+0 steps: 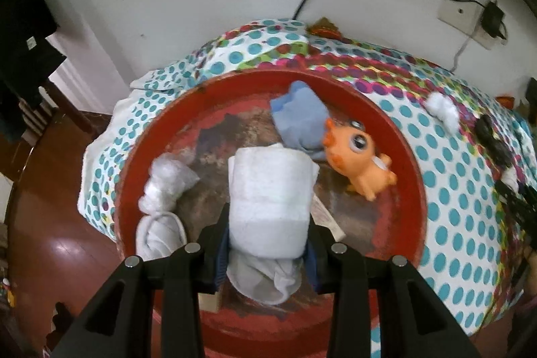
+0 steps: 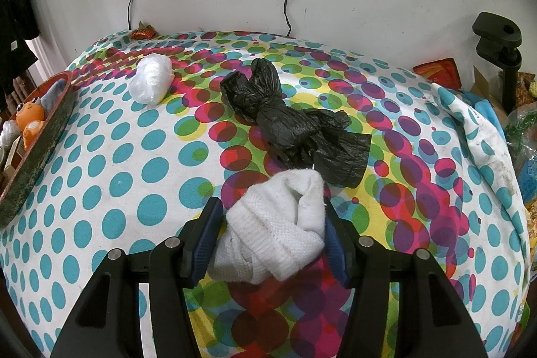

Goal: Organize objects
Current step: 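Carry the white sock in the left gripper over the red tray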

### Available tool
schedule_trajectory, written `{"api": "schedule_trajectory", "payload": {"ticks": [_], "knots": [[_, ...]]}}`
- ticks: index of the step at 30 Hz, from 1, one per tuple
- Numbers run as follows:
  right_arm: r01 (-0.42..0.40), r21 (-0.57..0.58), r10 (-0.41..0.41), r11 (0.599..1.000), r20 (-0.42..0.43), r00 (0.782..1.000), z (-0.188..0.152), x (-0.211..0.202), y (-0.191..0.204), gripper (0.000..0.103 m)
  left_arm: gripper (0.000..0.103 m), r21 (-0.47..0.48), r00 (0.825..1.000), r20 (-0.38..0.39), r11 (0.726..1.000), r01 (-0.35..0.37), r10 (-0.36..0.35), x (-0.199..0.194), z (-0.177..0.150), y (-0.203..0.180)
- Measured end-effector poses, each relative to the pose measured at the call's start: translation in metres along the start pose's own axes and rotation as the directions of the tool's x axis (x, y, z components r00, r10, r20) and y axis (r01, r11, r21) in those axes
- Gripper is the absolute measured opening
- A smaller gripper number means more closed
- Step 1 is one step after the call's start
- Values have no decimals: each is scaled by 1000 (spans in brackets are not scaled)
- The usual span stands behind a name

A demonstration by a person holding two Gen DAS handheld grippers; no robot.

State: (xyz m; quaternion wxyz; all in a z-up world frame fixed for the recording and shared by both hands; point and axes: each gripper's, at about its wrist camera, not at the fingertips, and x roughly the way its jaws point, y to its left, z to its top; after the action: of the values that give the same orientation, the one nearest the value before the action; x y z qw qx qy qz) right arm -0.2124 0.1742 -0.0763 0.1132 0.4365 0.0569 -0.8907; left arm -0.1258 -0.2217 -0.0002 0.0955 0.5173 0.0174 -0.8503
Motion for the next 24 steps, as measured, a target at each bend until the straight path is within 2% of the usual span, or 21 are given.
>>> {"api": "schedule_trajectory", "payload": {"ticks": [7,14,24], "knots": [[0,0,0,1000,0,1000,0,0,0,55,37,-35,1000,3,999,-16,16,13,19,16],[1,-2,-1,1000,0,1000,0,0,1,56,37,-61,999,-31,997,-40,38,36,39,32],[2,-2,-2,1000,-1,1000,-1,0,2,58,38,-64,995,-92,997,-30,24,74,48,32]]}}
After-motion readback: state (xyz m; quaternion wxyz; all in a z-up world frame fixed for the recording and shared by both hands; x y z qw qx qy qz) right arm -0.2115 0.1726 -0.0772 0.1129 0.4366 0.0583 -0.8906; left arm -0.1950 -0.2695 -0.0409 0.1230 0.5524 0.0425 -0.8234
